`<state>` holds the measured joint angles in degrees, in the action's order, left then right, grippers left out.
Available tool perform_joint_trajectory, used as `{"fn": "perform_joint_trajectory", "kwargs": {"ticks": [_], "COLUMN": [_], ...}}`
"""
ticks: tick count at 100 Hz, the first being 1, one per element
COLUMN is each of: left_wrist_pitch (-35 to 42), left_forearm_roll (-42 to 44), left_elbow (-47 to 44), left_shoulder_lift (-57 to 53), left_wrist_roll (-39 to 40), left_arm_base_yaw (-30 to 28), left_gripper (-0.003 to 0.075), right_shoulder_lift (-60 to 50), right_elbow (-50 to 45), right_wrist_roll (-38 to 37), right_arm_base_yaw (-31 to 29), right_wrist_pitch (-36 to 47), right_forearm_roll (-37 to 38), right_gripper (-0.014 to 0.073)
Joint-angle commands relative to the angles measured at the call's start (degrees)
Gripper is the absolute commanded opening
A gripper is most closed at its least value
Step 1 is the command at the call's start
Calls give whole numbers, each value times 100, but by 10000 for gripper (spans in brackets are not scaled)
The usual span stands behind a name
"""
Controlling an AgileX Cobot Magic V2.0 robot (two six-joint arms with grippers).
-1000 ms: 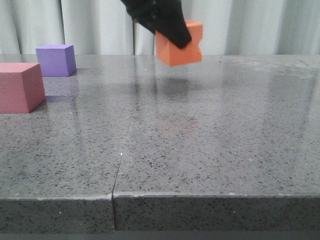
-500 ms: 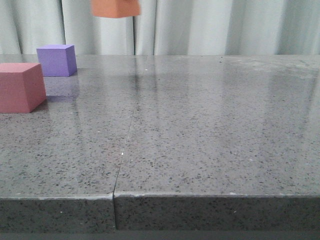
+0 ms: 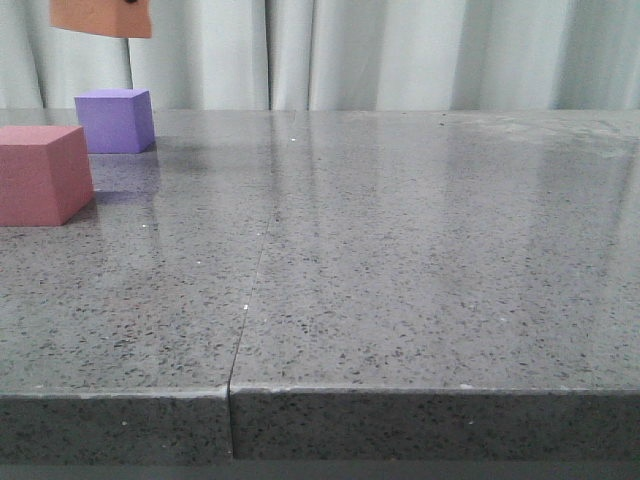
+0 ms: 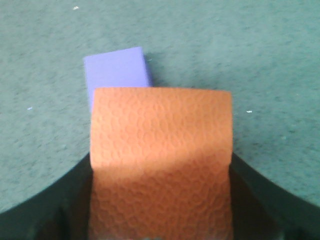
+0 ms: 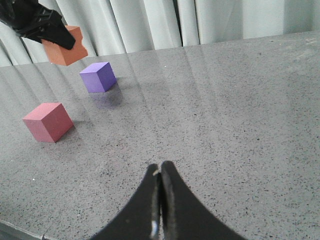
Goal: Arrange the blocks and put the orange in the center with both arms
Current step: 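Lift the orange cube and carry it toward the purple cube, then lower the orange cube between the pink and purple cubes and release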
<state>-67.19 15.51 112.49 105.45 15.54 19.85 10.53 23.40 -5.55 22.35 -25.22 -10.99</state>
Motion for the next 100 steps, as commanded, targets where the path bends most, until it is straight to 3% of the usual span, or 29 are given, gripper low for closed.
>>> {"fn": "perform_joint_trajectory", "kwargs": {"ticks": [1,18,39,100], "left_wrist_pitch": [69,65,707,1723], "left_forearm_roll": [455,838,1035,687], "left_elbow": [101,-362,-1140,-1911], "left_shoulder_lift": [-343,-343,-343,-295], "left_wrist_roll": [323,881,1507,1636], "left_arm_base_yaw": [-19,-19,-109,-327], "left_gripper": [186,186,186,186], "right_shoulder_lift": [60,60,60,60], "right_elbow": [152,152,152,152], "right_wrist_roll": [67,67,67,67], "right_arm_base_yaw": [-17,-17,-17,-17], "right_wrist_pitch": [408,408,408,408], "right_forearm_roll": [-26,-26,-26,-26], "right_gripper": [-55,-55,-55,-55]}}
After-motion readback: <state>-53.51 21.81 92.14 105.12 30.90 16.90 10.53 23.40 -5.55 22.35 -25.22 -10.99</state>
